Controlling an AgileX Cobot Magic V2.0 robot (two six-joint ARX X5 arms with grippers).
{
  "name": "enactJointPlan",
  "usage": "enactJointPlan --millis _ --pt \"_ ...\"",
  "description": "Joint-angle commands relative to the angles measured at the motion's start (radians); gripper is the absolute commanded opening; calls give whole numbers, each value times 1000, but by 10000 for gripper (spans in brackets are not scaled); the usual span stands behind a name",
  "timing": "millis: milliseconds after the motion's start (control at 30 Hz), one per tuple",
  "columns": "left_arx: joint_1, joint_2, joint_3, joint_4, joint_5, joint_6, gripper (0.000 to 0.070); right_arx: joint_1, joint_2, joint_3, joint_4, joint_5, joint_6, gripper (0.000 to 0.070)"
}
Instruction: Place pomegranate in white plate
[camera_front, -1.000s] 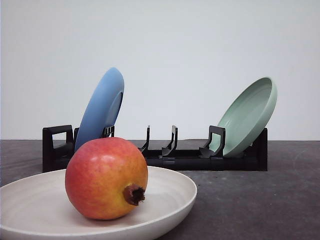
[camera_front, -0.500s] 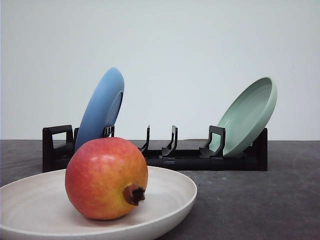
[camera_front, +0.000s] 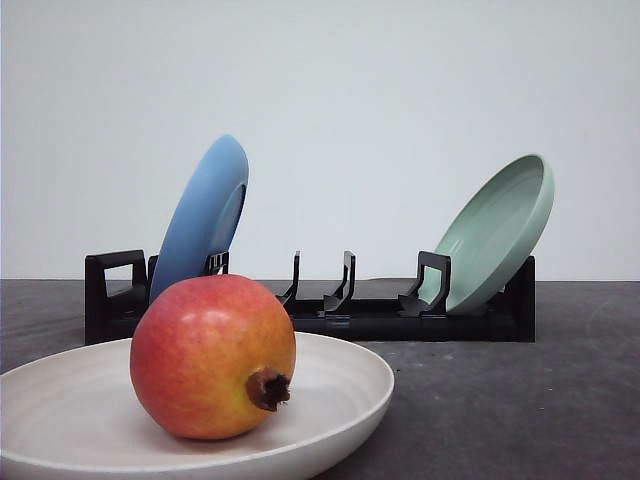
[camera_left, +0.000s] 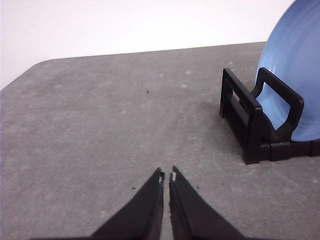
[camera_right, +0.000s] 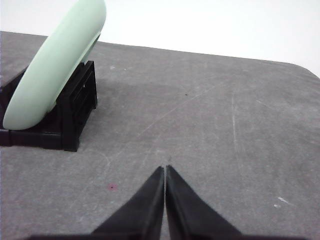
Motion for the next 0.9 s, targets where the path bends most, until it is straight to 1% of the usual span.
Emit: enactJointPlan --millis 0,867 --pt "1 0 -10 -5 2 -3 0 -1 -1 -5 11 0 -11 0" --pt "1 0 -10 -5 2 -3 0 -1 -1 -5 11 0 -11 0"
